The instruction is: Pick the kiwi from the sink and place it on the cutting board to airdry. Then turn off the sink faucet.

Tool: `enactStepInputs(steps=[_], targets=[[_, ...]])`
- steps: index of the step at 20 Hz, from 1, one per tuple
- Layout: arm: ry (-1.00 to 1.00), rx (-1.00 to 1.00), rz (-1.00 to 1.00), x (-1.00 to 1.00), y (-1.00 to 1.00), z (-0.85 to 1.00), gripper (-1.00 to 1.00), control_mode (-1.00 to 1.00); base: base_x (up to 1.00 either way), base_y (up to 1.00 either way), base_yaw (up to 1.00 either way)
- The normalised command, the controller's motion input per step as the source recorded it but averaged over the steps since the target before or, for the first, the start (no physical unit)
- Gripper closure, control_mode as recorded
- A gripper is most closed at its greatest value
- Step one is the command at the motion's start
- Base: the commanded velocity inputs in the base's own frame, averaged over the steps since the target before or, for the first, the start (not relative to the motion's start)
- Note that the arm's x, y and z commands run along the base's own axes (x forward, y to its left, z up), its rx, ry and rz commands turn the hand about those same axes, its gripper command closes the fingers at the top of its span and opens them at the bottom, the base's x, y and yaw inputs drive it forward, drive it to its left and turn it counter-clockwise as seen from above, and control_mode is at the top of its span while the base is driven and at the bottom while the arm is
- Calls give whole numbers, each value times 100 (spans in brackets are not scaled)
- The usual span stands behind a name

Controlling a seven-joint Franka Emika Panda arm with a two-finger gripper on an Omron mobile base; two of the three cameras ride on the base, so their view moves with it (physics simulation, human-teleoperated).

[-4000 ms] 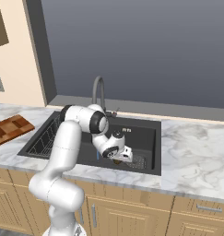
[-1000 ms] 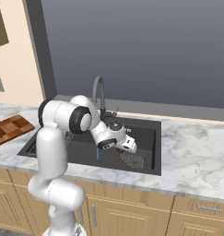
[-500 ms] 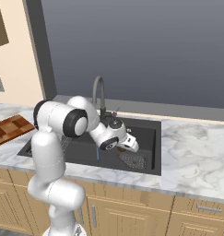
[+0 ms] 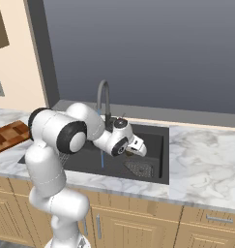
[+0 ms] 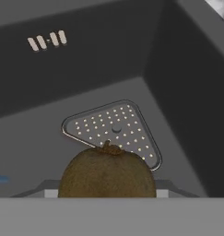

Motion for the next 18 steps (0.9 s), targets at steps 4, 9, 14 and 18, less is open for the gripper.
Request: enactStepInputs(steps=[4, 9, 14, 18], targets=[[9, 0, -5, 0, -1, 48, 100, -100, 0, 0, 0], [10, 0, -4, 0, 0, 46, 100, -100, 0, 0, 0], [8, 0, -5, -1, -6, 40, 100, -100, 0, 0, 0], [6, 0, -4, -4, -4, 35, 100, -100, 0, 0, 0]])
